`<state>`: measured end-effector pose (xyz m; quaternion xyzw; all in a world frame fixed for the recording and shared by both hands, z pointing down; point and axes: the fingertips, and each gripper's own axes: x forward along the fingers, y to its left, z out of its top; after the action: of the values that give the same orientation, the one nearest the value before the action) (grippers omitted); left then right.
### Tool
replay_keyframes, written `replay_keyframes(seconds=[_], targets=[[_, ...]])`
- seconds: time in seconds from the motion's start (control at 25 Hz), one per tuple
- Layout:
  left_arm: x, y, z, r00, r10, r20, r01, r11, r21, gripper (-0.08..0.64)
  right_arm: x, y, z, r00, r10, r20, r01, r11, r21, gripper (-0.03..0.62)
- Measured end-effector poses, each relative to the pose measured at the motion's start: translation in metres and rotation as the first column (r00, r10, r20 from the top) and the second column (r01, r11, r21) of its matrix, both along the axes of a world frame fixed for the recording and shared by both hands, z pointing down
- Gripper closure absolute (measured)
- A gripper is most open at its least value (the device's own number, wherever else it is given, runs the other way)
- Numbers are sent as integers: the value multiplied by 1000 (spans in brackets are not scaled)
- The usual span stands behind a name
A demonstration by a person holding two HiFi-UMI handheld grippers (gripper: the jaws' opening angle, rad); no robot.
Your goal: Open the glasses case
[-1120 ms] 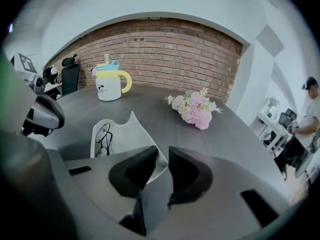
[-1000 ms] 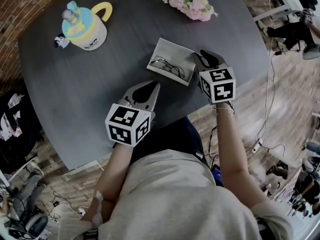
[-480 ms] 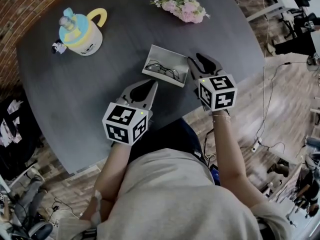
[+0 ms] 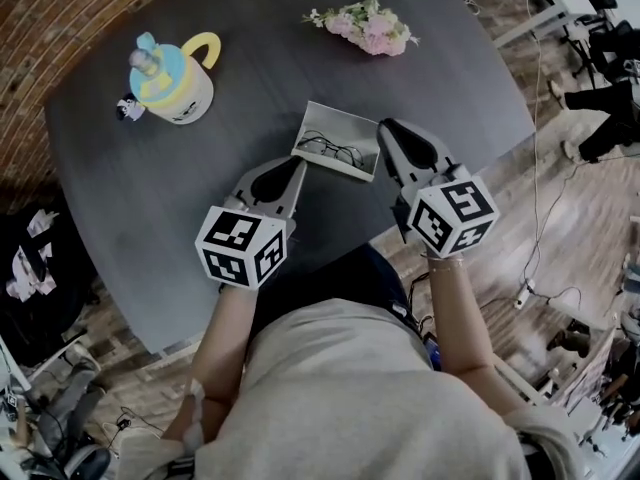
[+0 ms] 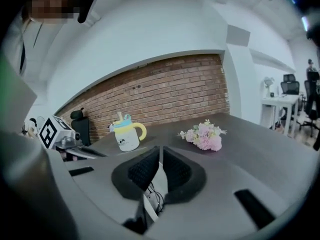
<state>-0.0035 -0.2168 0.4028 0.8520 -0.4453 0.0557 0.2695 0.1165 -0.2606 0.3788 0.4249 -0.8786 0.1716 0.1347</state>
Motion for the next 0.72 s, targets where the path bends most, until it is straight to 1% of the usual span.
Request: replay_keyframes(seconds=[0.04, 0.08, 0.16, 0.24, 0.44, 0.72], targets=[[-1, 0, -1, 1000, 2, 2, -2, 1000, 3, 531, -2, 4, -2, 1000, 0, 19, 0, 1000, -3, 580], [-1, 0, -1, 1000, 4, 4, -4, 1000, 5, 531, -3, 7, -3, 999, -3, 42, 3, 1000, -10, 586], [-1, 0, -1, 1000, 6, 4, -6, 1000, 6, 531, -7, 15, -3, 996, -24, 90, 26, 999, -22, 588], [0, 0, -1, 1000, 5, -6, -5, 1000, 3, 531, -12, 23, -1, 992, -55, 111, 57, 998, -15, 586], [5, 2, 0, 1000, 14, -3, -14, 1000, -5, 531, -21, 45, 8, 989, -91, 113, 98, 994, -53, 588], [23, 18, 6, 997, 73, 17, -72, 997, -36, 531, -26, 74, 29, 995, -57, 82, 69, 987, -146, 588]])
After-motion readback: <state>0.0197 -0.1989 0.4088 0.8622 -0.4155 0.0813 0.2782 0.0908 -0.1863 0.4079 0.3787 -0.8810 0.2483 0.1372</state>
